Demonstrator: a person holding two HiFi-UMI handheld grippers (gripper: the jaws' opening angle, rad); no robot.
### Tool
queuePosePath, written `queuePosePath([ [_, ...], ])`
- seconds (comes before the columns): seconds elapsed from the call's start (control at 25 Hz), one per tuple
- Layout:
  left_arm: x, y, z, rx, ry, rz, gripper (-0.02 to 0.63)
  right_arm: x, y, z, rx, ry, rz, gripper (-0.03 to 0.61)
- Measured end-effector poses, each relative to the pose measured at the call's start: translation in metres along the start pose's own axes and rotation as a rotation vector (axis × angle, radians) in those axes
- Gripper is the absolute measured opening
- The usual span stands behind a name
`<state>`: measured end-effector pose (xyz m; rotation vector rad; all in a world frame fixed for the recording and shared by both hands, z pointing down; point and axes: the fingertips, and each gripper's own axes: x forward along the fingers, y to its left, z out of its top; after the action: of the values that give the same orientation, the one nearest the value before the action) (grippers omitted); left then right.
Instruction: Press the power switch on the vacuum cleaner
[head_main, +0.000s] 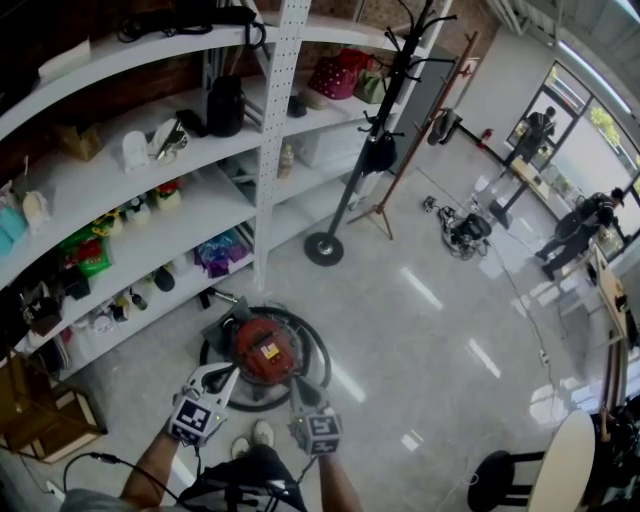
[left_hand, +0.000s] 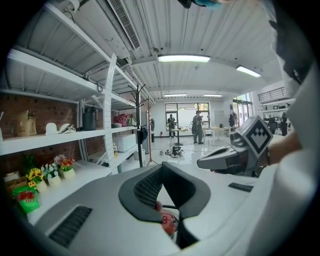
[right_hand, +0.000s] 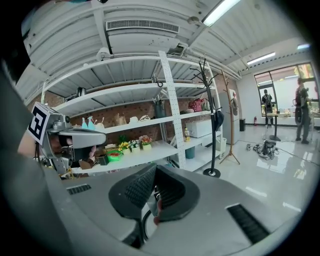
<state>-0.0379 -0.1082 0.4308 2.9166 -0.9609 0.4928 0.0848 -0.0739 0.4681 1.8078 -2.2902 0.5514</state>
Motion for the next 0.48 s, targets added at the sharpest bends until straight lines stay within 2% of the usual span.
queuePosePath([
  [0.48,-0.010,-0.012,0.032,0.036,-0.049,-0.008,0.008,-0.024,0.007,0.024,-0.017,-0.053,0.004,0.012],
])
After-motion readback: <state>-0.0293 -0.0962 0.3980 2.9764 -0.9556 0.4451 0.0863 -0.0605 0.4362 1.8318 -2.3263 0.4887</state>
